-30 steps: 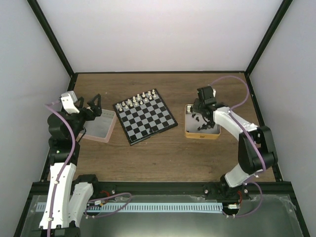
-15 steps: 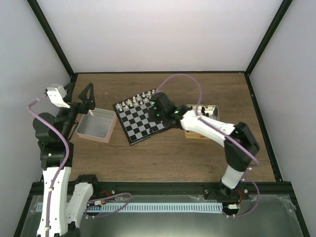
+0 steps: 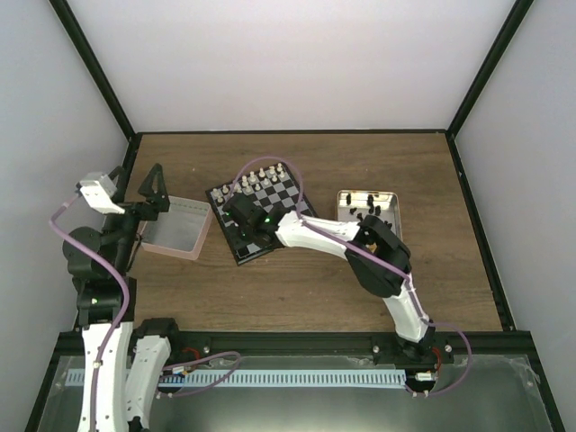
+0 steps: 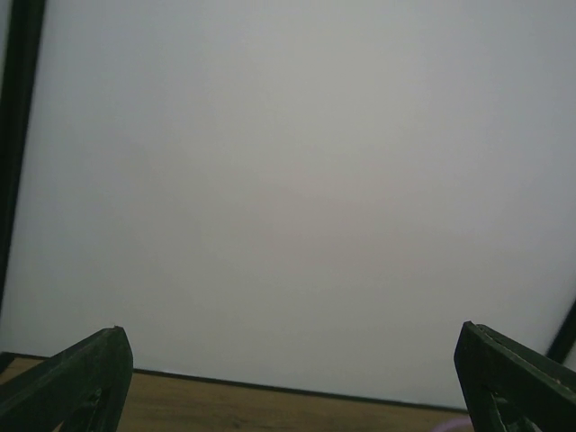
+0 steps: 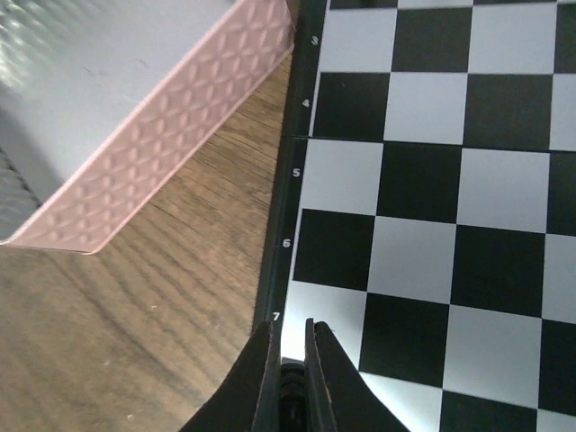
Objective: Set up the chess pieces on the board
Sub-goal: Place the chess piece on the chessboard.
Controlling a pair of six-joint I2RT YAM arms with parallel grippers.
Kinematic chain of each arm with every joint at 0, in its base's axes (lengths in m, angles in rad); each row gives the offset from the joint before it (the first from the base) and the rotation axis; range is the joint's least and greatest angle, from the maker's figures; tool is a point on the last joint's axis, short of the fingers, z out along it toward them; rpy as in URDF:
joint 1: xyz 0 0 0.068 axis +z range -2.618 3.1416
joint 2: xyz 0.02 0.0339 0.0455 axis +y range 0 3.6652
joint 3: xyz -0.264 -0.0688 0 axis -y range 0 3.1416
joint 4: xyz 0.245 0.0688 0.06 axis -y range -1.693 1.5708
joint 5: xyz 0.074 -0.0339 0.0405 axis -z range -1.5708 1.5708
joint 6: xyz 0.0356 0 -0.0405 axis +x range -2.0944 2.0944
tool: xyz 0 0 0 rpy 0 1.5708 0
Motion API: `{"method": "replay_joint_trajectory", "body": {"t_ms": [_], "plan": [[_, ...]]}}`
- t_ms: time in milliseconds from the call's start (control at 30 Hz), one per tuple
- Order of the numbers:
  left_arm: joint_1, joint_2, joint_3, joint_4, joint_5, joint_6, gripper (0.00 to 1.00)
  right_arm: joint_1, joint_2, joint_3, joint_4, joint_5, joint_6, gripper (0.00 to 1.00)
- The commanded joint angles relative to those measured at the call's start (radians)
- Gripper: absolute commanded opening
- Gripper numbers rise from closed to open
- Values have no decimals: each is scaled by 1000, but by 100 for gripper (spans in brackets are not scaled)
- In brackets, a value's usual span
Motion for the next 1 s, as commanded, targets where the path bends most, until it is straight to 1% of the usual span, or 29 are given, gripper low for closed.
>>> {"method": "replay_joint_trajectory", "body": {"t_ms": [0, 267, 433, 700, 767, 800, 900, 967], "plan": [[5, -39, -11, -11, -121, 3, 100, 3, 61, 85, -48, 3, -28, 2], [4, -44, -19, -22, -167, 9, 100, 2, 145, 156, -87, 13, -21, 2], [4, -45, -17, -30, -196, 14, 100, 3, 163, 155, -96, 37, -18, 3], [4, -41, -22, -26, -189, 14, 100, 3, 191, 162, -82, 26, -26, 7], [4, -39, -23, -25, -187, 14, 100, 3, 194, 162, -82, 26, -25, 10], [4, -39, -22, -26, -185, 14, 100, 3, 193, 165, -84, 26, -25, 14], [4, -38, -24, -23, -182, 16, 100, 3, 176, 167, -81, 21, -21, 29], [5, -36, -25, -23, -179, 15, 100, 3, 156, 174, -81, 19, -18, 33]]}}
